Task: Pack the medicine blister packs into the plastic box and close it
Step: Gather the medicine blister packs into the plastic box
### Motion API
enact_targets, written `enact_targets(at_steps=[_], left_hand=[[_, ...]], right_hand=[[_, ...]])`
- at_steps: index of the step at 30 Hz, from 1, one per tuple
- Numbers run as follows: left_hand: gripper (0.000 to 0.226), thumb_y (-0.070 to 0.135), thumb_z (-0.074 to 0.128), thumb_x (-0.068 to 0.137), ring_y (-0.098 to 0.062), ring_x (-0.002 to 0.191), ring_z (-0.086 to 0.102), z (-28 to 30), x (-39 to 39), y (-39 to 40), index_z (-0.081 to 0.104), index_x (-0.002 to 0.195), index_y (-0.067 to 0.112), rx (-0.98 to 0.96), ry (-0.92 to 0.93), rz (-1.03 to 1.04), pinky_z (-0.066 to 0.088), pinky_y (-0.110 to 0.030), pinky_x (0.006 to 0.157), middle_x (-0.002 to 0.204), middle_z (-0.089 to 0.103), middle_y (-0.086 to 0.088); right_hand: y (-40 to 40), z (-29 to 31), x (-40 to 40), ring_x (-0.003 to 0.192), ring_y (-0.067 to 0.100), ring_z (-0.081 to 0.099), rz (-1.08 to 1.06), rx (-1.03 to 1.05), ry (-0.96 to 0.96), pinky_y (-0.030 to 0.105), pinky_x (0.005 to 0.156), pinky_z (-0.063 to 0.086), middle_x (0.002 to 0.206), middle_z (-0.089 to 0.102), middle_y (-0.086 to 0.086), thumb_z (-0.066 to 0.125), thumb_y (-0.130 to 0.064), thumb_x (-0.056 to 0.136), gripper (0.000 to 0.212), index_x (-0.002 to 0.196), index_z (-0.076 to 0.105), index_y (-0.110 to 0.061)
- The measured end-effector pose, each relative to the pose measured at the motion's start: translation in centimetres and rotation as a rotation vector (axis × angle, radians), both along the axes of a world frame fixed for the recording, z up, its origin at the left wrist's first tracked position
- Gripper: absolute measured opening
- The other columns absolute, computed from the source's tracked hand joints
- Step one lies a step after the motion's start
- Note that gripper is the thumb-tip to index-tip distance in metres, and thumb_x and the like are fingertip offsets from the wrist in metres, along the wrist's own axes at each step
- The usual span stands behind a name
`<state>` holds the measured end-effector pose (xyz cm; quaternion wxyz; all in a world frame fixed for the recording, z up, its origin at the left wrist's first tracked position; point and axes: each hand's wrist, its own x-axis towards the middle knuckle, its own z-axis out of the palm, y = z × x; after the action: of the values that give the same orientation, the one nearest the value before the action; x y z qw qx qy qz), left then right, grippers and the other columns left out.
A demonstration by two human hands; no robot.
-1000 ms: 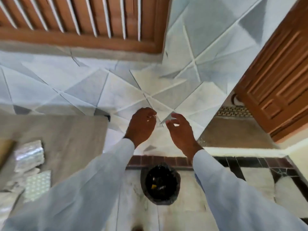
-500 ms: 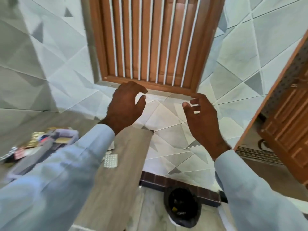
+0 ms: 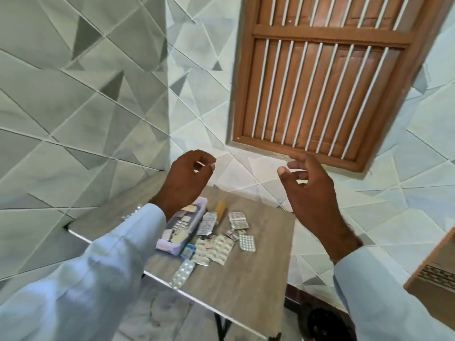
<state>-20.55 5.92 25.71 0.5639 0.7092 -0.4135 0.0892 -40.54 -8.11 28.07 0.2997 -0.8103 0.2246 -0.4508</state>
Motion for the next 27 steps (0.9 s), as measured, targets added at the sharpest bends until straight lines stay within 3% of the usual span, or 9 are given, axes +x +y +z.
enact_targets(at_steps=[3, 5, 10, 15, 23, 27], left_hand=[[0.013, 0.007, 0.063, 0.085, 0.008, 0.066, 0.056, -1.7, 4.5, 5.9, 0.067, 0.085, 0.019, 0.030, 0.030, 0.029, 0.040, -0.002, 0.063, 0.081, 0.064, 0.015], [0.012, 0.007, 0.063, 0.085, 0.004, 0.068, 0.058, -3.1, 7.5, 9.5, 0.067, 0.085, 0.018, 0.064, 0.077, 0.053, 0.042, -0.003, 0.061, 0.081, 0.065, 0.013], [0.015, 0.011, 0.063, 0.086, -0.012, 0.074, 0.061, -5.3, 13.3, 14.7, 0.067, 0.083, 0.025, 0.104, 0.202, 0.140, 0.045, -0.021, 0.067, 0.083, 0.067, 0.006], [0.022, 0.010, 0.062, 0.085, -0.020, 0.079, 0.066, -7.8, 16.9, 15.4, 0.066, 0.076, 0.031, 0.106, 0.307, 0.136, 0.052, -0.032, 0.076, 0.082, 0.069, 0.004], [0.018, 0.009, 0.063, 0.083, -0.006, 0.070, 0.059, -13.9, 18.4, 8.5, 0.067, 0.079, 0.026, 0.273, 0.354, 0.051, 0.043, -0.021, 0.064, 0.083, 0.069, 0.005], [0.021, 0.011, 0.062, 0.085, -0.006, 0.072, 0.060, -15.5, 20.5, 4.5, 0.065, 0.078, 0.031, 0.342, 0.400, 0.050, 0.043, -0.021, 0.063, 0.082, 0.068, 0.008]], right_hand=[[4.0, -1.4, 4.1, 0.081, -0.009, 0.055, -0.004, 0.047, 0.003, 0.006, 0.066, 0.038, 0.107, 0.057, -0.011, 0.060, -0.034, 0.090, 0.030, 0.118, 0.053, -0.027], [6.1, -3.1, 6.4, 0.084, -0.002, 0.059, -0.010, 0.084, -0.002, 0.013, 0.071, 0.043, 0.106, 0.061, -0.009, 0.062, -0.032, 0.089, 0.030, 0.117, 0.054, -0.027], [8.1, -7.9, 10.2, 0.087, 0.016, 0.065, -0.053, 0.225, 0.040, 0.036, 0.083, 0.053, 0.098, 0.067, 0.000, 0.067, -0.021, 0.086, 0.026, 0.110, 0.059, -0.024], [7.6, -11.3, 12.7, 0.085, 0.019, 0.066, -0.057, 0.338, 0.086, 0.054, 0.081, 0.055, 0.093, 0.068, -0.003, 0.068, -0.021, 0.085, 0.023, 0.106, 0.061, -0.027], [3.1, -16.8, 16.6, 0.077, 0.019, 0.066, -0.099, 0.454, 0.129, 0.048, 0.078, 0.056, 0.084, 0.069, -0.002, 0.068, -0.017, 0.084, 0.016, 0.095, 0.063, -0.027], [-0.2, -19.2, 19.2, 0.076, 0.018, 0.065, -0.089, 0.586, 0.174, 0.045, 0.076, 0.054, 0.086, 0.070, -0.001, 0.067, -0.019, 0.085, 0.011, 0.093, 0.064, -0.027]])
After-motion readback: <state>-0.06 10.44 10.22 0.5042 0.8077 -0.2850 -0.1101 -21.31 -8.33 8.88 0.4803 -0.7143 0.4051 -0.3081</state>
